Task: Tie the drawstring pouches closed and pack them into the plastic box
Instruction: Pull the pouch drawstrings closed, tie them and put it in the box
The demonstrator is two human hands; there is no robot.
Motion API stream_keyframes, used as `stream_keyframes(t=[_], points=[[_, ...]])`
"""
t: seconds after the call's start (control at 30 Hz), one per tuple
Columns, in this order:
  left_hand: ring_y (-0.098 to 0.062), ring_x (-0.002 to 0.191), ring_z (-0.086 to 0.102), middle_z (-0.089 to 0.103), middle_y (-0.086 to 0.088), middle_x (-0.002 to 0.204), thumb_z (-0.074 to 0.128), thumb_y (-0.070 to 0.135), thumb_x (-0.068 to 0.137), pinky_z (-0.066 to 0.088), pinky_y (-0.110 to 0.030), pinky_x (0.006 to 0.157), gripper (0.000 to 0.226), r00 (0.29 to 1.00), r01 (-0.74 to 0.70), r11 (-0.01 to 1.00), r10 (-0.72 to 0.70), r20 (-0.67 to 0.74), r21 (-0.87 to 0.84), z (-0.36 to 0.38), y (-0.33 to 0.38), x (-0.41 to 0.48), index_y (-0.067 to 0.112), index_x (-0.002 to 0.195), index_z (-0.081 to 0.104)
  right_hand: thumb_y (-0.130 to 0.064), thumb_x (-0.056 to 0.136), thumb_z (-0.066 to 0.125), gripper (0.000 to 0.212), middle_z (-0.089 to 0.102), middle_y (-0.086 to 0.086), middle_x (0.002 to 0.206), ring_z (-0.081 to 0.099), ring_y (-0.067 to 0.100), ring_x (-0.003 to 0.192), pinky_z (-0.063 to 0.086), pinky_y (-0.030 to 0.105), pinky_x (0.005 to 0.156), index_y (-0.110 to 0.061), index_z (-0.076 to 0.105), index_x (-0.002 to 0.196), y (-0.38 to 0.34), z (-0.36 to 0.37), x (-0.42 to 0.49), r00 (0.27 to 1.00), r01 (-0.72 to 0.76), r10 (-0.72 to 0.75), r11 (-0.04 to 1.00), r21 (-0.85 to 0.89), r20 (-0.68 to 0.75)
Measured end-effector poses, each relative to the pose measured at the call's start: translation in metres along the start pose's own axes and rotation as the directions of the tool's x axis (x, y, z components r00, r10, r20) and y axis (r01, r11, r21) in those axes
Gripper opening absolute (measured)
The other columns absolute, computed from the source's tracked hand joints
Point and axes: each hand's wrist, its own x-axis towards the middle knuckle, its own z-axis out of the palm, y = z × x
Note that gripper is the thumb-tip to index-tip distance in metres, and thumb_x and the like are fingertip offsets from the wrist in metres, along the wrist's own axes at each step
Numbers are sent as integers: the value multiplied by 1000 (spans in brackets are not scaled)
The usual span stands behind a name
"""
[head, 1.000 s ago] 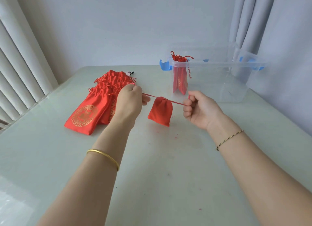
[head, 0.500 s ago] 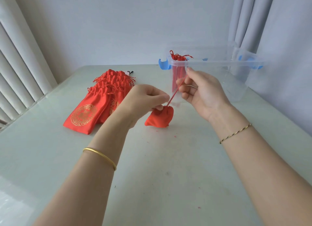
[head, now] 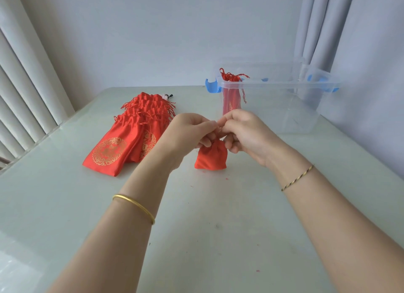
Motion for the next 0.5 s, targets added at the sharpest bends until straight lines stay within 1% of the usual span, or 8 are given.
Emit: stream_keyframes(t=[0.17, 0.23, 0.33, 0.4, 0.5], points=[[-5, 47, 52, 61, 1, 63, 57, 14, 90, 42, -23, 60, 21, 998, 24, 997, -28, -49, -75, 0, -3, 3, 13, 70, 62, 2, 83, 49, 15, 53, 3, 60, 51, 14, 49, 41, 25, 45, -12, 52, 79, 1, 2, 0, 992, 126, -128, 982, -141, -8], [-3, 45, 54, 62, 1, 62, 58, 14, 90, 45, -22, 59, 17, 996, 30, 995, -38, -81, -92, 0, -5, 3, 12, 73, 61, -1, 80, 57, 14, 54, 3, 61, 51, 12, 51, 41, 23, 48, -14, 53, 79, 3, 3, 1, 984, 169, -175, 973, -160, -18], [-2, 44, 56, 64, -3, 66, 59, 11, 89, 48, -16, 53, 13, 991, 25, 994, -39, -131, -107, -1, -5, 3, 10, 77, 62, -9, 76, 68, 18, 55, 0, 66, 49, 9, 55, 40, 21, 55, -19, 54, 77, 8, 6, 4, 961, 247, -267, 948, -202, -74], [-2, 43, 57, 64, -6, 64, 60, 10, 88, 49, -14, 51, 13, 986, 19, 995, -35, -162, -100, -1, -6, 4, 10, 75, 62, -10, 76, 70, 16, 53, -3, 67, 44, 3, 54, 40, 16, 57, -17, 56, 78, 11, 8, 4, 934, 315, -346, 914, -256, -86], [-3, 43, 59, 64, -2, 55, 61, 9, 87, 49, -14, 49, 13, 981, 12, 997, -27, -194, -79, -2, -7, 4, 10, 74, 62, -6, 77, 70, 10, 47, -11, 61, 43, -1, 50, 36, 9, 54, -12, 62, 80, 13, 11, 3, 899, 385, -431, 863, -327, -79]])
